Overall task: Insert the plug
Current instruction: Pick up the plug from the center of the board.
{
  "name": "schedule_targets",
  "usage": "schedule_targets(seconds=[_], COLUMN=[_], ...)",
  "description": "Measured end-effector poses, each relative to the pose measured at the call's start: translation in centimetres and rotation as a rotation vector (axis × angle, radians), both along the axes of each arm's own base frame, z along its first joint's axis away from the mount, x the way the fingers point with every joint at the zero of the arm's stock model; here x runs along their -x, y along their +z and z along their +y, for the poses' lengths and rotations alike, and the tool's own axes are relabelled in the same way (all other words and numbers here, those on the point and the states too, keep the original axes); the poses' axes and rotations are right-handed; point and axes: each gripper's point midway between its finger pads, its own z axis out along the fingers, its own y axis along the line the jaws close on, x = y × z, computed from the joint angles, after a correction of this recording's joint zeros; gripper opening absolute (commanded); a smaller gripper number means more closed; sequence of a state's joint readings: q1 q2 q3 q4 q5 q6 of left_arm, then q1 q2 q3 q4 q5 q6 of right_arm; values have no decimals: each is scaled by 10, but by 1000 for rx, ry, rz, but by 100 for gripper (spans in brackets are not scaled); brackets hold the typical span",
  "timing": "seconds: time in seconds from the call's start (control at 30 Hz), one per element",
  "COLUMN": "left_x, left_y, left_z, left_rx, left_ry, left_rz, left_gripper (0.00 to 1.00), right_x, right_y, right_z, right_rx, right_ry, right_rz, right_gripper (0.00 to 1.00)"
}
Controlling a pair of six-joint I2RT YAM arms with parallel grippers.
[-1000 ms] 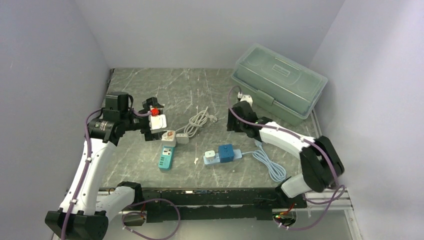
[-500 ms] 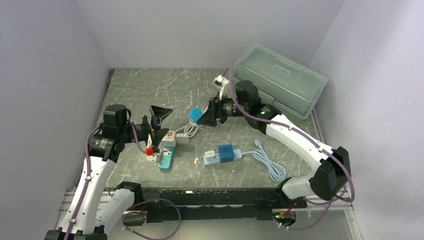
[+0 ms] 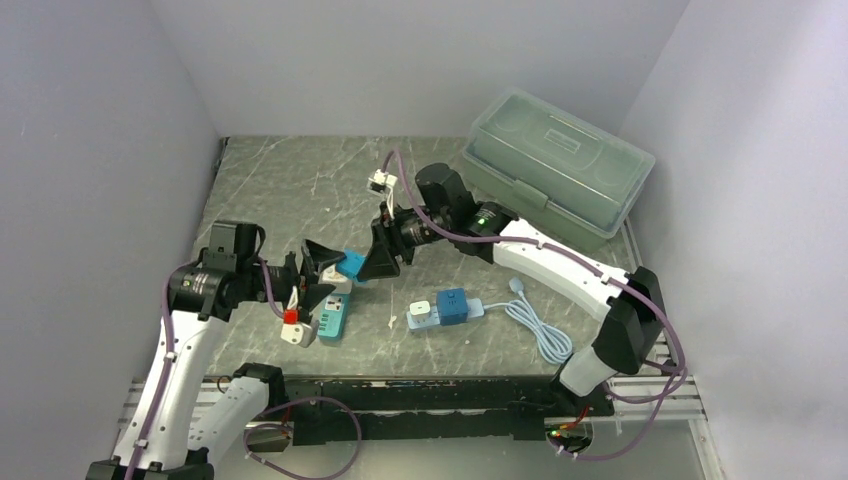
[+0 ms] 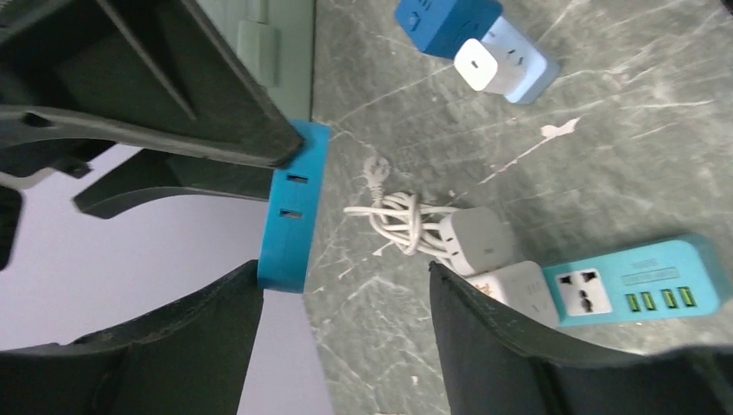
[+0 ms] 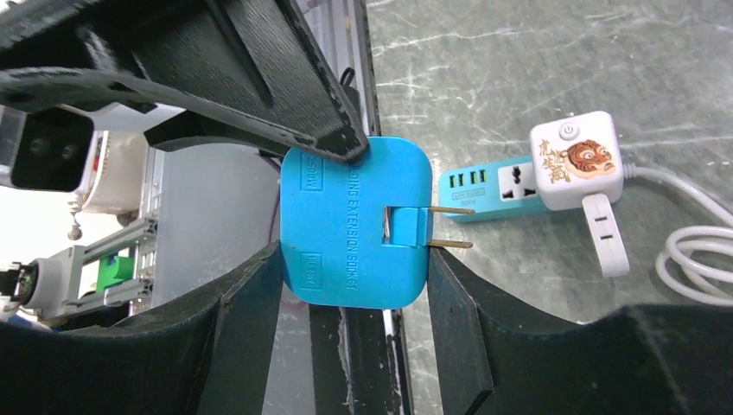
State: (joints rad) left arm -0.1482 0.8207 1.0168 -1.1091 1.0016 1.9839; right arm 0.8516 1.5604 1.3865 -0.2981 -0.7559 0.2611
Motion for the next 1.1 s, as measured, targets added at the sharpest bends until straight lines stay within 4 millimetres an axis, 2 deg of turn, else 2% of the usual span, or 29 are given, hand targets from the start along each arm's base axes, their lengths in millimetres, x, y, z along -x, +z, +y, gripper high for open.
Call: schedule_targets(seconds=[0.07,0.23,0.33,0.43,0.47,0.5,0.53,0.63,0.7,0.73,0.8,0.83,1.0,1.1], left_x=[6,10,10,9,10,10,10,10,11,11,12,12,12,10], left_y=[-6,-8,-7,-5,-5,-4,-4,-6,-8,-8,-8,-6,5,5], left_z=[1,1,0,-1,-2,-2,-3,-3,-3,-3,-3,-3,-4,-4], left_rx=[-10,-13,-7,0,5,8,14,16,18,18,19,22,42,64], left_ry=[-4,-7,-11,-18,-21,-24,-29,-34,-33,-32,-32,-35,-26,10], left_rz=[39,56,56,49,48,47,43,38,35,34,29,20,-33,29], left_gripper=[62,58,50,33,17,6,0,0,0,0,0,0,0,0], right_x=[2,6,9,12,14,14,16,17,17,17,18,17,4,-2], right_y=[3,0,-1,-3,-3,-3,-4,-6,-8,-9,-9,-9,-15,-5], right_z=[2,8,12,15,17,19,20,21,22,22,21,22,17,8], right_rx=[-7,-3,-1,-1,-3,-6,-6,-1,1,3,7,8,50,66], right_ry=[12,42,58,75,81,87,92,101,104,105,107,104,45,-9], right_rz=[0,18,24,36,42,44,52,74,82,84,83,76,-5,-114], right_gripper=[38,37,36,36,36,35,35,36,49,66,94,99,100,100])
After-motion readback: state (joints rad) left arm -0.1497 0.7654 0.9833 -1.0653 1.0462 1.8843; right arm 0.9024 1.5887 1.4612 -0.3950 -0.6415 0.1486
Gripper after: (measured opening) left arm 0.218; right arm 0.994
